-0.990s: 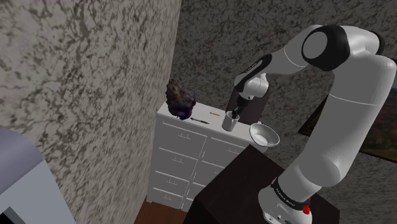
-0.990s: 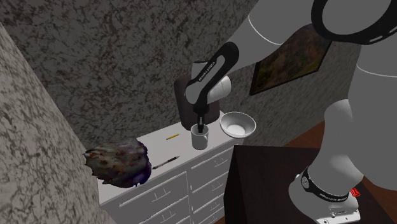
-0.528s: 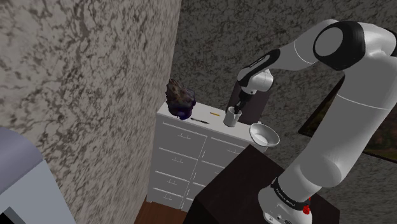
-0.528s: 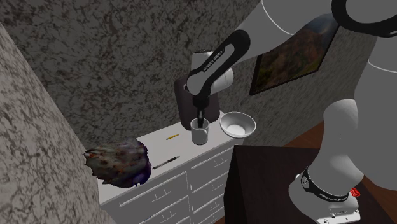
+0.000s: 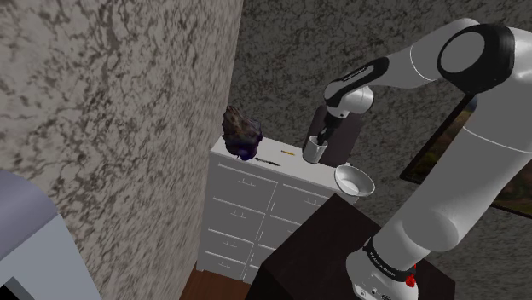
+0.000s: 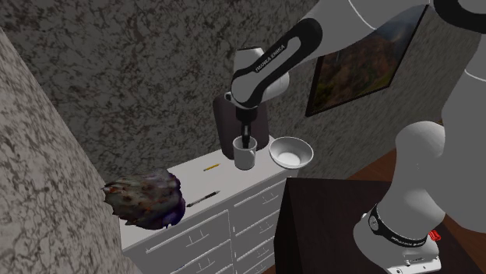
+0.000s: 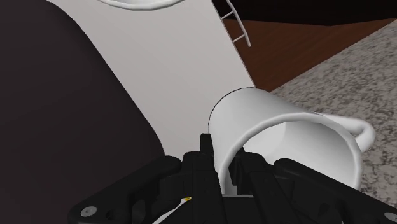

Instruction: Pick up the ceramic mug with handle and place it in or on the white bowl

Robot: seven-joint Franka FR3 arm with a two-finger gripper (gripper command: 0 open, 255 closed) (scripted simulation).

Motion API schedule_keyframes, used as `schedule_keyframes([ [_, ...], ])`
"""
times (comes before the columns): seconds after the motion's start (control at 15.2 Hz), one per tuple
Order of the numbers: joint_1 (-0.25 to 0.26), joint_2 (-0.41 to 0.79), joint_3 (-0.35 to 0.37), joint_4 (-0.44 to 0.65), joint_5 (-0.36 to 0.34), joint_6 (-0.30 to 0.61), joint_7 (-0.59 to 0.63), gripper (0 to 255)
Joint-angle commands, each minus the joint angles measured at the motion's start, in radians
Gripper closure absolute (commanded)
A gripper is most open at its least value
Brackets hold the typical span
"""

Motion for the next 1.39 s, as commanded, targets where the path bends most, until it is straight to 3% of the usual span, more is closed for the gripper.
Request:
schedule_keyframes([
  [0.0,0.003,-0.023,-0.003,0.007,-0.02,-0.025,0.017,255],
  [0.53,0.007,-0.092,-0.007,0.039,-0.075,-0.115,0.06,255],
  [1.32,-0.149,-0.317,-0.142,-0.116,-0.261,-0.154,-0.101,255],
])
